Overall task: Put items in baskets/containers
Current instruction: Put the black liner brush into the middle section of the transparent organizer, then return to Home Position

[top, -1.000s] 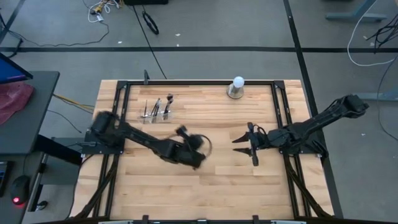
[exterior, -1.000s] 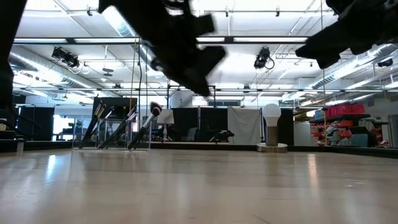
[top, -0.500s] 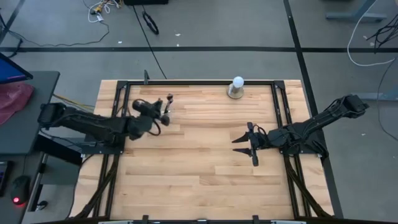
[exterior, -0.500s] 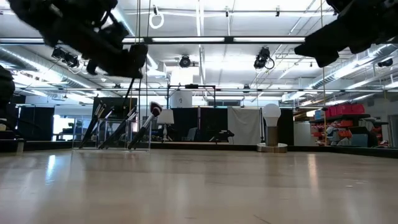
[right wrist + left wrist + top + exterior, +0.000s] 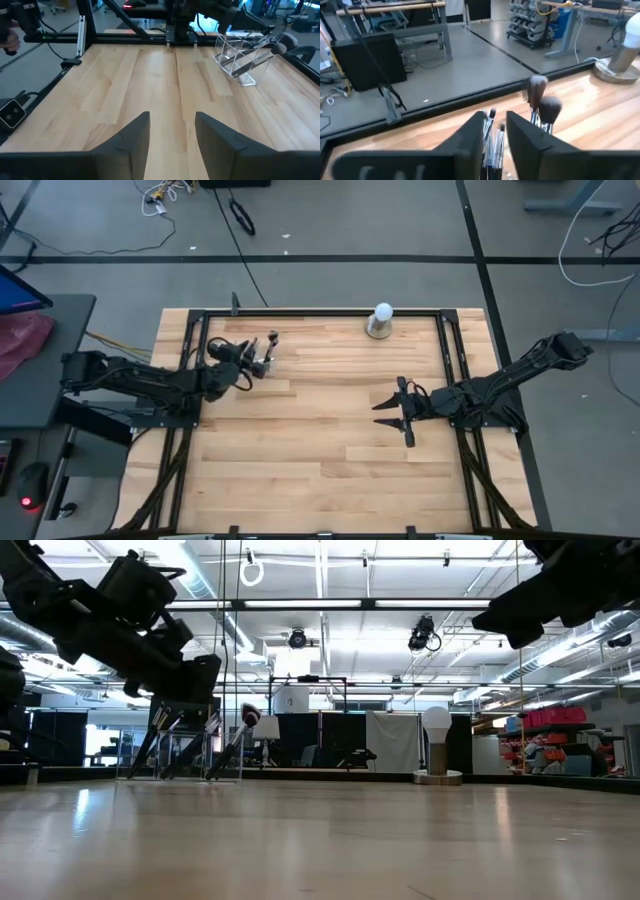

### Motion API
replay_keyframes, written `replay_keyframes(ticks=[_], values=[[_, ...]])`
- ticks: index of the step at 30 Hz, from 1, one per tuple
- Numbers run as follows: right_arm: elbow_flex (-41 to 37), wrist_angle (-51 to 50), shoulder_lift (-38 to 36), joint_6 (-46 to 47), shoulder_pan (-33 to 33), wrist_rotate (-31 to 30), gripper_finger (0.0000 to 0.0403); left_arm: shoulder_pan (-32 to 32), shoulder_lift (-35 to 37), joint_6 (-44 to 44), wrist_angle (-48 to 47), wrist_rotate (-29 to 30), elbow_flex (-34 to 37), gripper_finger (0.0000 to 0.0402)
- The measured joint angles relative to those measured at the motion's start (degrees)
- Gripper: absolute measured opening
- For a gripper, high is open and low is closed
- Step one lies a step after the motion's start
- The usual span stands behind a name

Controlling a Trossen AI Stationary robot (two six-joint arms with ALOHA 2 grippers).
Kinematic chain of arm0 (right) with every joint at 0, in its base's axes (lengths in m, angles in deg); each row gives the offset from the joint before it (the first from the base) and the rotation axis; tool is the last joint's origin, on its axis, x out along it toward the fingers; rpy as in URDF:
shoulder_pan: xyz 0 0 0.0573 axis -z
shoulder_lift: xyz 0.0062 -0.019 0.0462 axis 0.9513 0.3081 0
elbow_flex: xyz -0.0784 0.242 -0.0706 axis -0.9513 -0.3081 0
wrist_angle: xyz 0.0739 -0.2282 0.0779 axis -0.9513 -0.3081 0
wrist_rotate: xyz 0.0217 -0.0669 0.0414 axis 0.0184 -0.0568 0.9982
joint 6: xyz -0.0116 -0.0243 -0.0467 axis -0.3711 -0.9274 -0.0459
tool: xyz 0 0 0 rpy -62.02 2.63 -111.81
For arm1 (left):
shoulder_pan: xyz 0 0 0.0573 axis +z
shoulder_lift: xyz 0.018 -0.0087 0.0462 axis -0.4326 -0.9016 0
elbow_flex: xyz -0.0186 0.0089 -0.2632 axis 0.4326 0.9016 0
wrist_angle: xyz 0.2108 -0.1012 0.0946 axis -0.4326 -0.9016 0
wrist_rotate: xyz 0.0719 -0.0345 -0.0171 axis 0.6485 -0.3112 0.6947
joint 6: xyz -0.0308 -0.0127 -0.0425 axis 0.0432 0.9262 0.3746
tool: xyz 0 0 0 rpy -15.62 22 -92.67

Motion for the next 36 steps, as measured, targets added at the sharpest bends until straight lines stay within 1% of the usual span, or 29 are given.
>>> replay_keyframes(ticks=[2, 4, 8, 10, 12, 14, 16, 18, 20, 23, 24, 26, 29, 32, 36], values=[[0.0, -0.5, 0.0, 0.0, 0.0, 0.0, 0.0162, -0.2, 0.0, -1.7, 0.1, -0.8, 0.0, 0.0111], [0.0, -1.8, -0.4, 0.1, 0.0, 0.0, 0.0162, -0.5, 0.4, -2.1, -0.4, -3.0, -0.2, 0.014], [0.0, -5.1, -3.0, 0.3, 0.0, 0.0, 0.0162, -0.8, 3.2, -2.0, -2.7, -10.1, -3.2, 0.0193], [0.0, -6.1, -5.2, 0.3, 0.4, 0.3, 0.0162, -0.8, 5.6, -1.7, -6.9, -13.5, -6.2, 0.0207], [0.0, -7.8, -8.1, -0.1, 1.6, 3.2, 0.016, -0.3, 8.0, -0.6, -13.4, -18.1, -10.6, 0.0208], [0.0, -8.9, -11.1, -0.6, 4.1, 6.7, 0.0154, 0.8, 11.0, -1.9, -21.4, -25.0, -15.3, 0.0195], [0.0, -10.9, -15.1, -1.0, 7.5, 9.5, 0.0143, 1.8, 13.4, -6.2, -27.0, -32.4, -19.2, 0.0171], [0.0, -12.0, -18.2, -1.0, 11.5, 11.7, 0.0129, 3.0, 16.5, -10.6, -30.1, -37.7, -20.9, 0.0139], [0.0, -13.1, -20.2, -0.6, 15.7, 14.5, 0.0112, 4.4, 19.7, -14.7, -30.4, -41.5, -21.0, 0.0098], [0.0, -13.9, -21.2, 0.2, 21.1, 19.2, 0.0081, 5.7, 25.0, -17.1, -33.6, -42.3, -19.1, 0.0027], [0.0, -14.3, -21.2, 0.8, 22.5, 20.2, 0.0069, 5.7, 26.8, -17.1, -34.4, -42.2, -17.9, 0.0014], [0.0, -16.2, -21.2, 2.5, 25.0, 21.6, 0.0044, 5.3, 30.6, -16.9, -34.9, -42.5, -14.7, 0.001], [0.0, -18.9, -22.2, 3.8, 27.6, 22.1, 0.001, 3.5, 36.2, -16.4, -31.9, -43.0, -9.6, 0.0005], [0.0, -20.5, -24.1, 3.5, 29.5, 22.3, 0.0008, 1.3, 40.9, -15.1, -28.5, -43.0, -4.7, 0.0005], [0.0, -20.7, -28.6, 3.1, 30.9, 22.5, 0.0009, -1.4, 45.6, -15.0, -23.4, -42.7, 0.7, 0.0004]])
